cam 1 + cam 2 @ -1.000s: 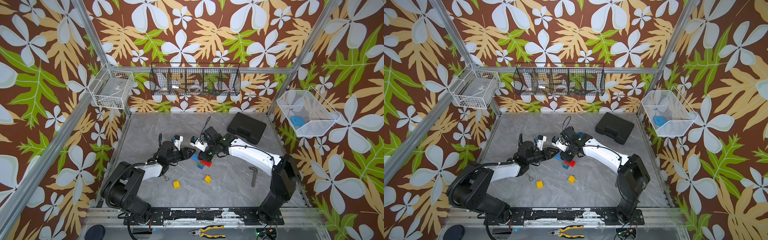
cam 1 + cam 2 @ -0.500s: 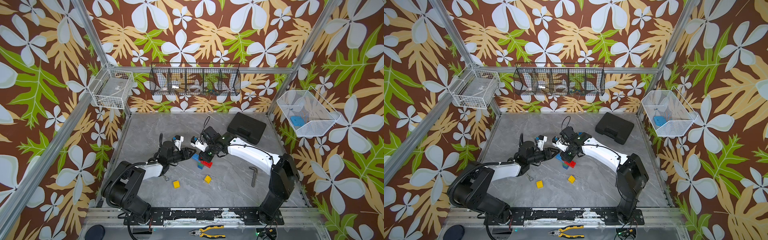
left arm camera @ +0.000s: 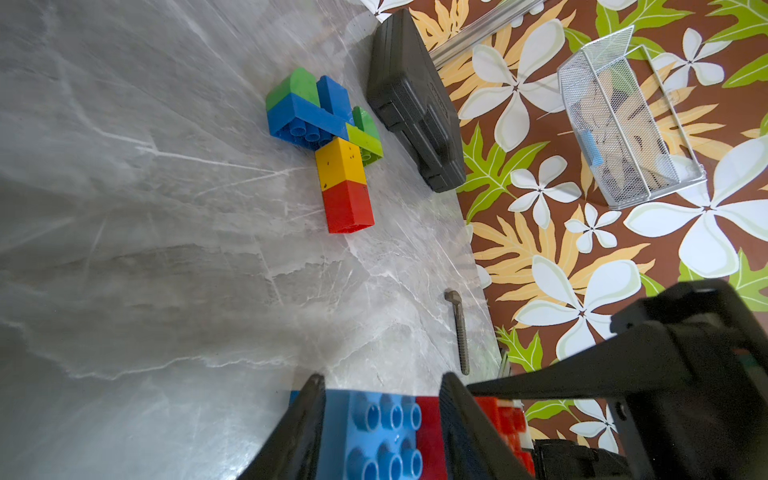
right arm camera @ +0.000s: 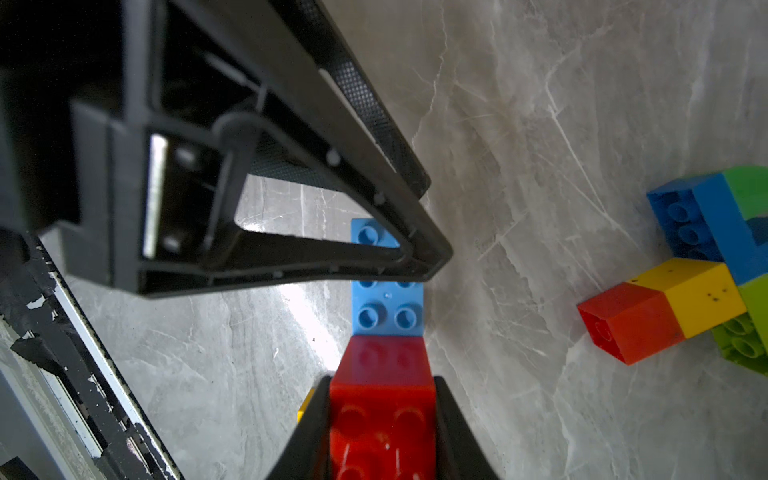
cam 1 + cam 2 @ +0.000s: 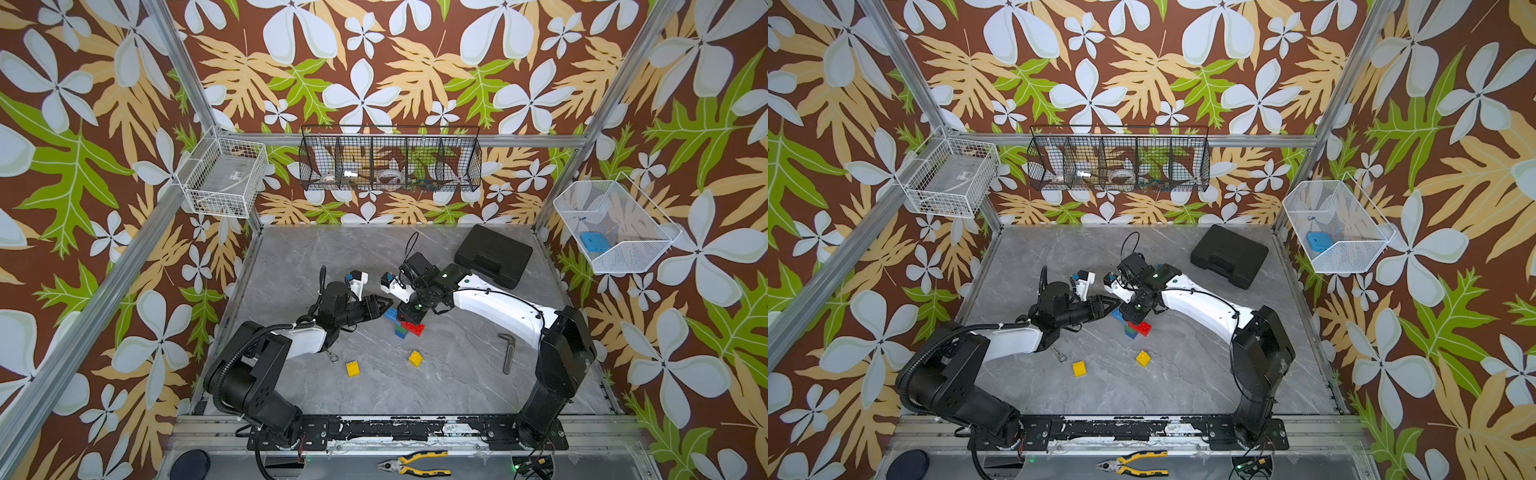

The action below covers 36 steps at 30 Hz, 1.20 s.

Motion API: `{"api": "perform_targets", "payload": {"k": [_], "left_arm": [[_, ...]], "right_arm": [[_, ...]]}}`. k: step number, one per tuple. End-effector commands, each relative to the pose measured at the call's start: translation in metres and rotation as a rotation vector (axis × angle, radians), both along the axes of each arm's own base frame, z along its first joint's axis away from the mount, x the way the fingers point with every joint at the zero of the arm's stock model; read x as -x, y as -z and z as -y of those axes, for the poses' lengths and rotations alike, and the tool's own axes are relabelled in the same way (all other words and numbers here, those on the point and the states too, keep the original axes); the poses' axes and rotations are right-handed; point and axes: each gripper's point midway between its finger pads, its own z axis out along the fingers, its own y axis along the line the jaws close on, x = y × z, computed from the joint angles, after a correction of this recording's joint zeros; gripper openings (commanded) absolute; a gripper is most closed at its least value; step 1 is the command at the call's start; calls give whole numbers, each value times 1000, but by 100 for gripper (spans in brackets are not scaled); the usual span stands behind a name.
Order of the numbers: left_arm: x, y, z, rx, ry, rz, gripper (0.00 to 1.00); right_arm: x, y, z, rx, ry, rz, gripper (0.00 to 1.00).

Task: Assemble a fork with lego
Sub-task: Assemble the lego brick with the lego brick.

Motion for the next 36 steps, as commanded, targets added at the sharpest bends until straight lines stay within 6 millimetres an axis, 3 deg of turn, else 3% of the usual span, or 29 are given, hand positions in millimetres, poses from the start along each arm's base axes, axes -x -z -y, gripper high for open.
{"api": "perform_targets", "payload": {"k": [1,3,5,11,15,18,22,25,32,36], "left_arm": [[-1,-6,2,10,11,25,48],[0,-6,1,9,8,25,48],[-1,-7,1,7,4,28,49],[-2,-9,-3,-2,-22,31,54],[-5,-15,-18,-62,-100,62,60],[-5,-21,-36,-137,-178,93,60],[8,-28,-52,-250,-249,146,60],[23,-28,-49,-295,-252,175,60],[60,-16,-35,-308,-262,192,58],[69,-6,-32,-278,-266,171,57]], "right_arm": [[13,7,15,74,21,-67,72],[7,-7,7,20,28,-32,93],[-1,-21,2,-33,43,10,99],[-28,-71,3,-188,139,243,99],[-38,-113,18,-432,323,454,99],[-23,-105,24,-468,308,539,99],[-10,-72,40,-324,339,483,97],[19,-49,36,-394,283,399,89],[78,-9,56,-557,311,340,89],[91,10,68,-558,310,353,86]]}}
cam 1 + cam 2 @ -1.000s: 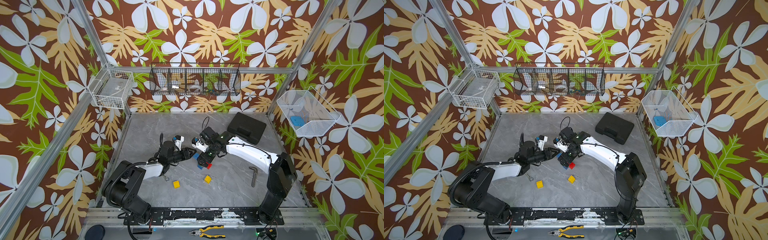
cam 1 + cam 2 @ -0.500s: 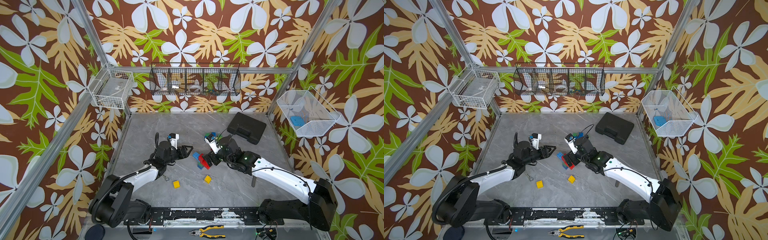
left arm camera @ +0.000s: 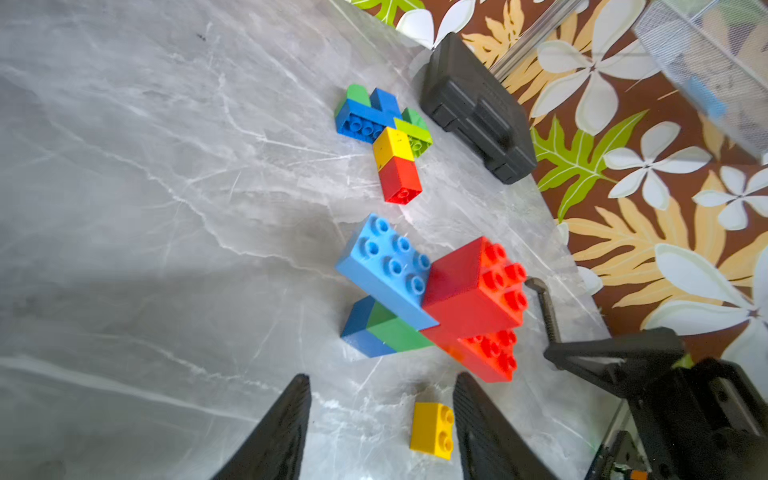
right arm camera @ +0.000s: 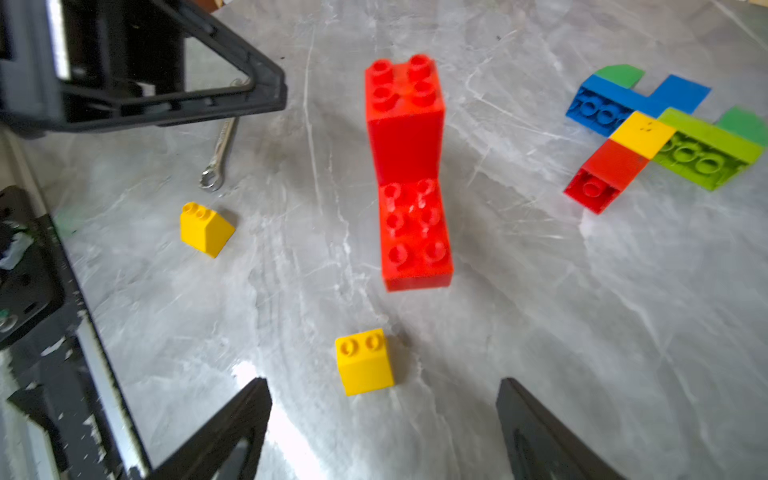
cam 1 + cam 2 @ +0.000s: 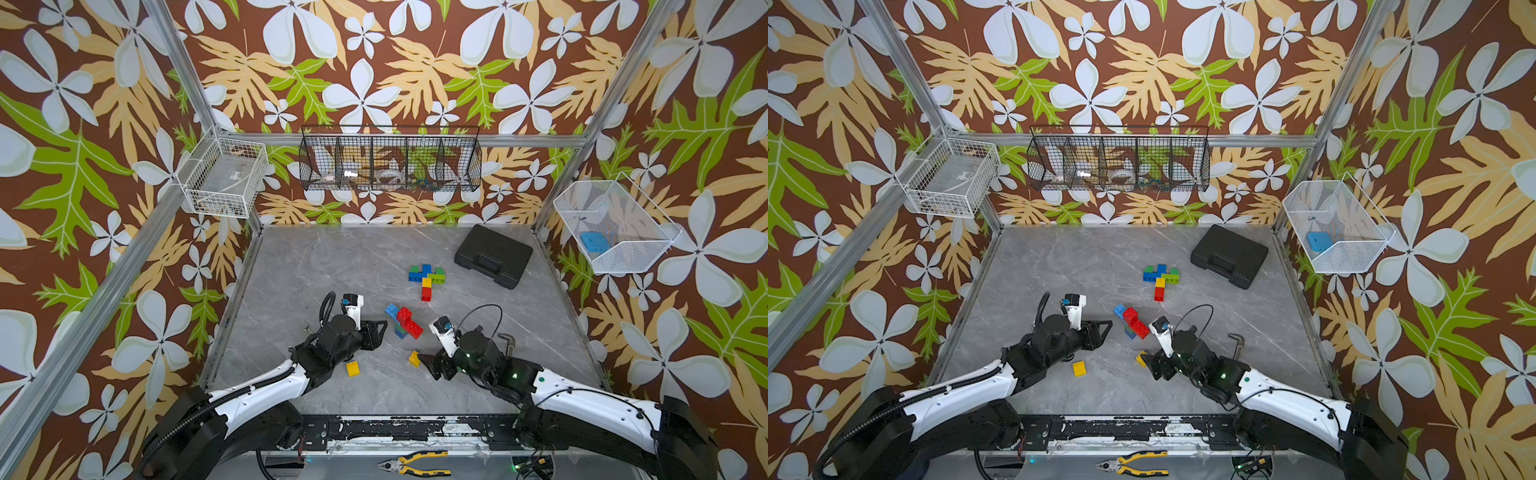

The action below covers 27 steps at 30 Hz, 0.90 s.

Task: Assemble a fork with lego
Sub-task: Assemble the lego brick with the lego brick, then pick up the lego brick from the center of the board.

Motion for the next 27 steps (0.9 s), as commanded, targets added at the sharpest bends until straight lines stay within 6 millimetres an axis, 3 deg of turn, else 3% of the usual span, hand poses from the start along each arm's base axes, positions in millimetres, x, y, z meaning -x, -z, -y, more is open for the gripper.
{"api": "perform_targets", "payload": {"k": [1,8,14,21,27], "left_arm": [[-4,-3,-3,40,-61,20,57],[-4,3,-1,72,-73,1,56],[-6,3,-2,60,-85,3,56],[-7,4,-3,49,-90,4,56],[-8,5,-2,44,-89,1,55]], "right_arm": [[-5,-7,0,-75,38,43,85],[-3,22,-21,1,-83,25,71],[-2,39,-36,52,-161,8,71],[-10,53,-40,91,-150,3,67],[-13,62,-44,109,-151,-5,54]]}}
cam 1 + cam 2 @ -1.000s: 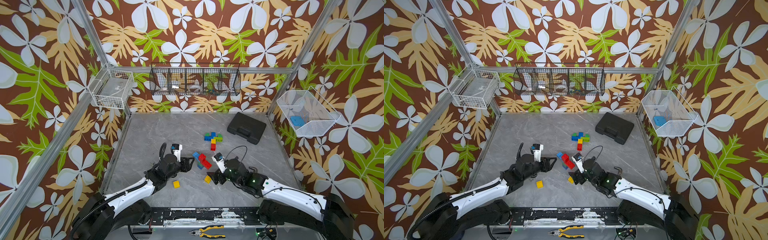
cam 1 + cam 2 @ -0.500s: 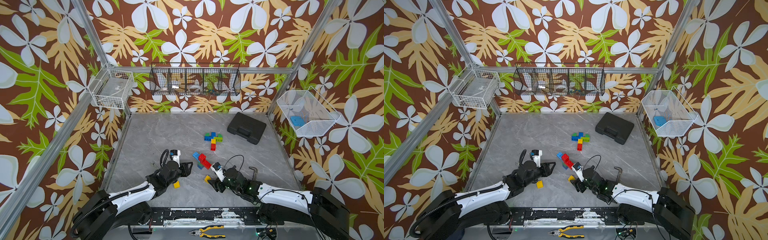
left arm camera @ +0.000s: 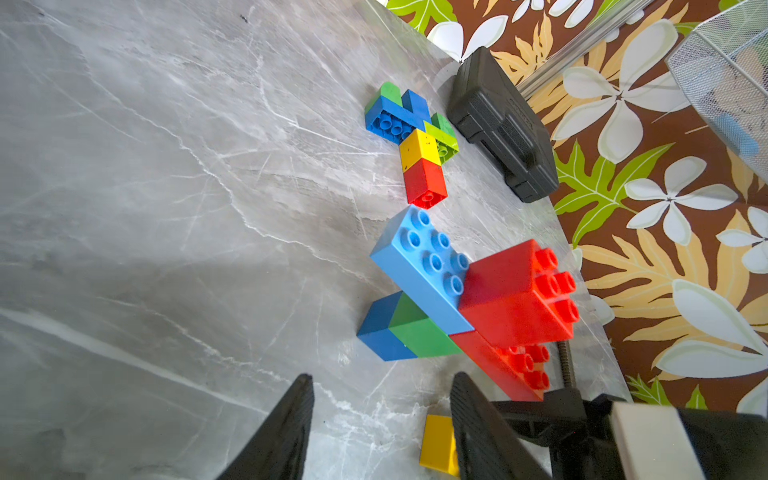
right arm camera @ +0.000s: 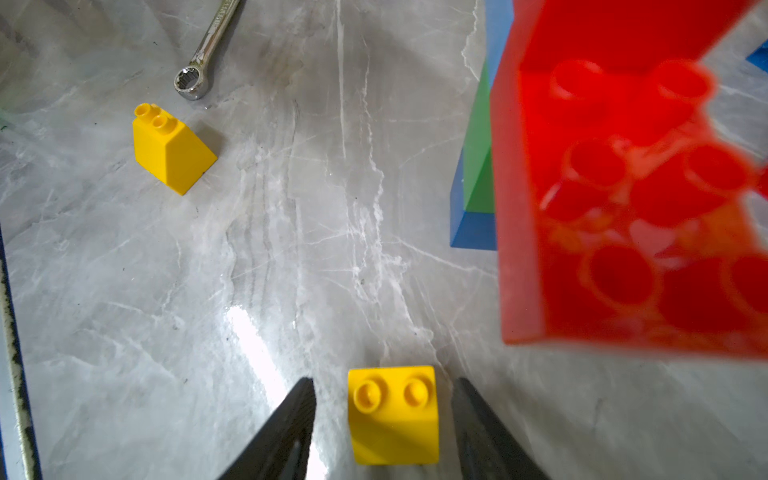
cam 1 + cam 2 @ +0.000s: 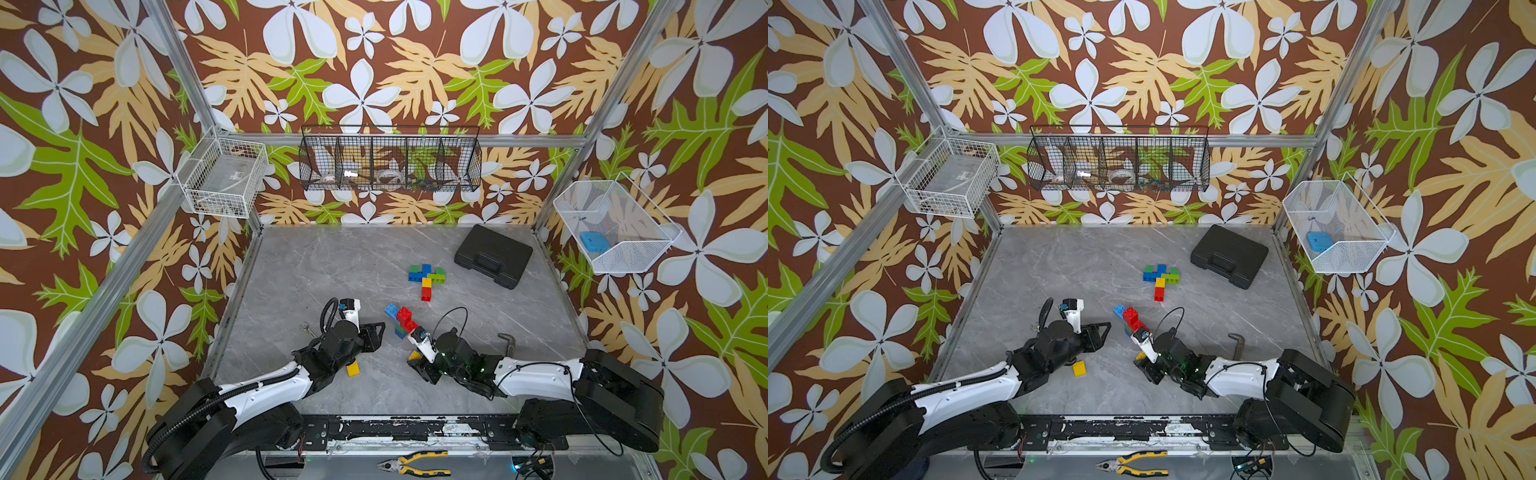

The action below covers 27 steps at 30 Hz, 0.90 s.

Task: Assemble a fork with lego
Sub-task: Pick up the lego brick from the center of the board.

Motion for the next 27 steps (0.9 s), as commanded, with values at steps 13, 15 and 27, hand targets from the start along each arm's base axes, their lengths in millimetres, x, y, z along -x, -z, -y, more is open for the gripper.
{"api": "perform_targets", "payload": {"k": [13,15,27], "left_arm": [[-5,-7,2,2,-6,26,55],[-5,-9,1,4,-11,30,55],[-28,-75,-8,43,-38,163,53]], "right_arm": [[-7,3,-5,11,6,10,34],[-6,5,-6,15,2,2,30],[22,-77,-6,-133,-125,52,6]]}}
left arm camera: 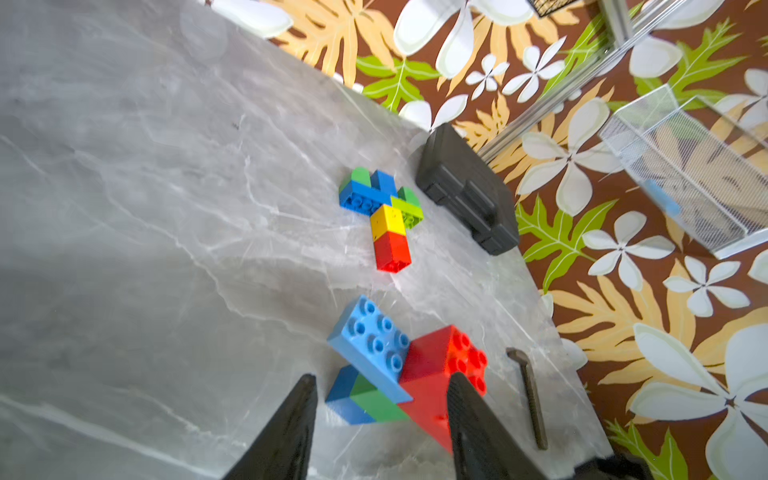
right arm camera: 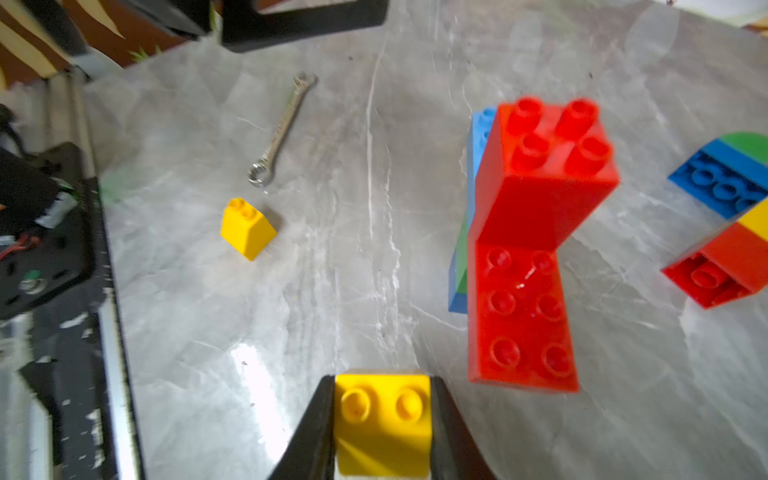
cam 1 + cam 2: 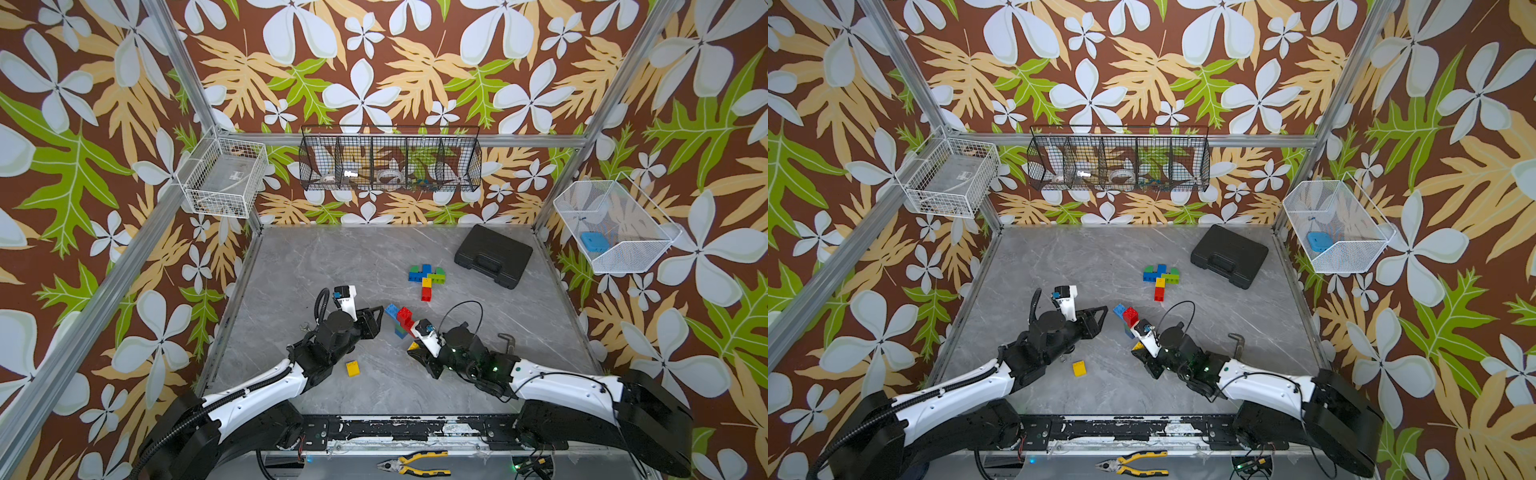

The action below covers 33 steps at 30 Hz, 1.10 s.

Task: Assemble a fork with lego
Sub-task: Pick up the lego brick from the center of the board.

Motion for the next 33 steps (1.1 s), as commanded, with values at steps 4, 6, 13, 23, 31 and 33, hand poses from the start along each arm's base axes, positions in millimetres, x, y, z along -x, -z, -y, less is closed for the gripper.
{"api": "perform_targets", "payload": {"k": [4,6,13,23,31,33], "left_arm": [[-9,-26,12,5,107,52,53],[-10,-30,28,-4,188,55,53],[-15,-29,54,-9,296,31,50],[-23,-28,49,33,285,16,48],[-25,-31,43,47,268,20,48],[-25,-32,43,56,267,19,47]], "right_arm": [[14,-51,4,-105,-53,63,0],[6,-88,8,-215,-1,166,0],[-31,-127,-7,-8,59,210,0],[-50,-196,-1,-120,172,356,0],[-67,-259,34,-242,393,547,0],[-73,-247,17,-88,332,480,0]]}}
